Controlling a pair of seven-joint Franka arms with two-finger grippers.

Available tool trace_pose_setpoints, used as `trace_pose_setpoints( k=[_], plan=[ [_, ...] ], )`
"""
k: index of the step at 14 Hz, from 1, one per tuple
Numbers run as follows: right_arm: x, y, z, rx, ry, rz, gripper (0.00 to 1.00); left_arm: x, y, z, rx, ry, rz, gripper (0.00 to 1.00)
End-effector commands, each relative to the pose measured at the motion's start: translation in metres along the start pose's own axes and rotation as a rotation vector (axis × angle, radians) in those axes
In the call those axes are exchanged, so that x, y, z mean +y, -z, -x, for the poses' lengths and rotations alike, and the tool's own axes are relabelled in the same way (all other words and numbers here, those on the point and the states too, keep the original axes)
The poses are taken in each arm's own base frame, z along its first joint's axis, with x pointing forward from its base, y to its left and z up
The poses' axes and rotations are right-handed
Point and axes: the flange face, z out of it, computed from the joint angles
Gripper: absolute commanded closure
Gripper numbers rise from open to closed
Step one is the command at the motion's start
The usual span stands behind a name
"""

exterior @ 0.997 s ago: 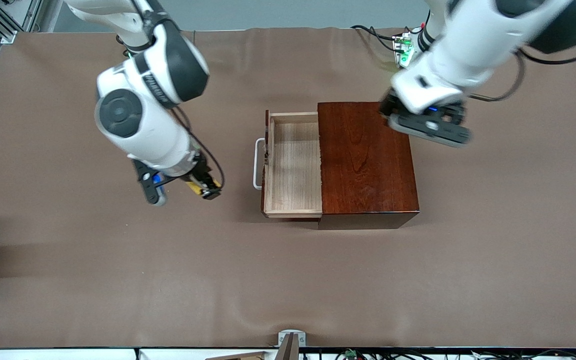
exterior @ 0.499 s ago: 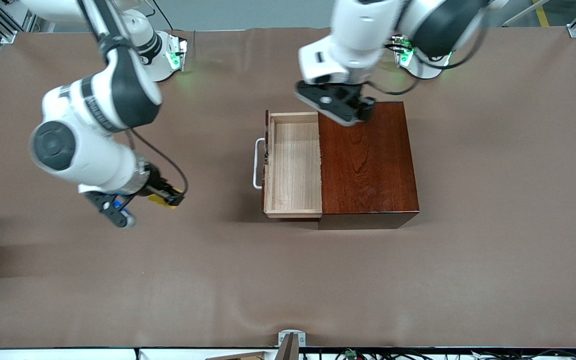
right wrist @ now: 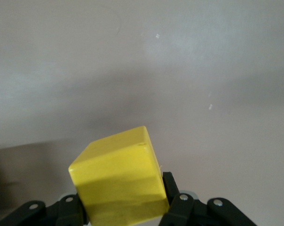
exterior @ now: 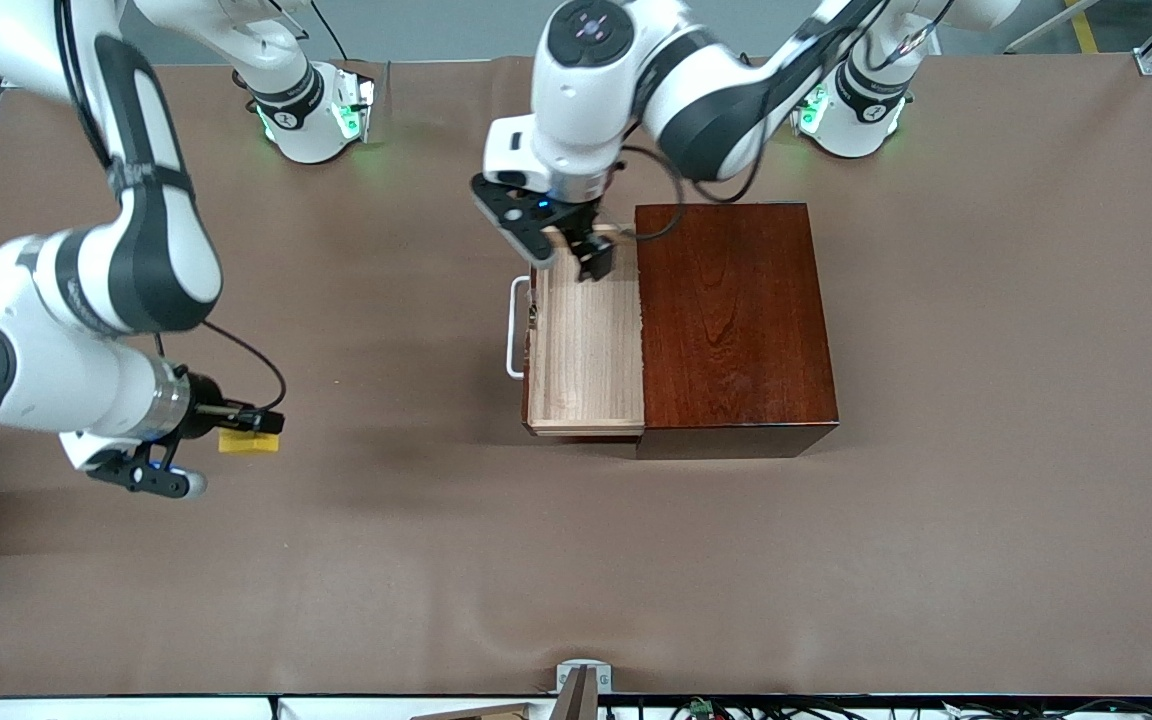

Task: Open drawer, take yellow block, close drawer
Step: 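Carry the cube away with the right gripper while the left gripper reaches the drawer, then push the drawer shut with the left gripper while the right gripper lowers the cube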

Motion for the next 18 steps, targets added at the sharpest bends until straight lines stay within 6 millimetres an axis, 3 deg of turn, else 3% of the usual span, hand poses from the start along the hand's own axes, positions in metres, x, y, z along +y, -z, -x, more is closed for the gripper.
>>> trace_pose_setpoints(
  k=[1, 3, 6, 10, 13, 15, 18],
  plan=[
    [0.028, -0.034, -0.011, 0.044, 0.127, 0.042, 1.0, 0.0, -0.02, -0.03, 0.06, -0.207, 0.015, 0.0],
    [0.048, -0.076, -0.018, 0.085, 0.149, 0.077, 1.0, -0.004, -0.04, -0.034, 0.056, -0.382, 0.002, 0.0],
    [0.055, -0.11, -0.024, 0.085, 0.152, 0.097, 1.0, -0.015, -0.077, -0.042, 0.048, -0.626, 0.005, 0.0],
    [0.068, -0.148, -0.031, 0.087, 0.148, 0.116, 1.0, -0.013, -0.108, -0.051, 0.107, -0.697, 0.004, 0.0],
    [0.087, -0.187, -0.012, 0.114, 0.147, 0.157, 1.0, -0.016, -0.127, -0.052, 0.111, -0.68, 0.007, 0.0],
    [0.105, -0.2, -0.003, 0.139, 0.12, 0.16, 1.0, -0.027, -0.131, -0.05, 0.1, -0.671, -0.007, 0.0],
    [0.11, -0.204, -0.003, 0.149, -0.009, 0.152, 1.0, -0.023, -0.134, -0.048, 0.085, -0.678, -0.006, 0.0]
  ],
)
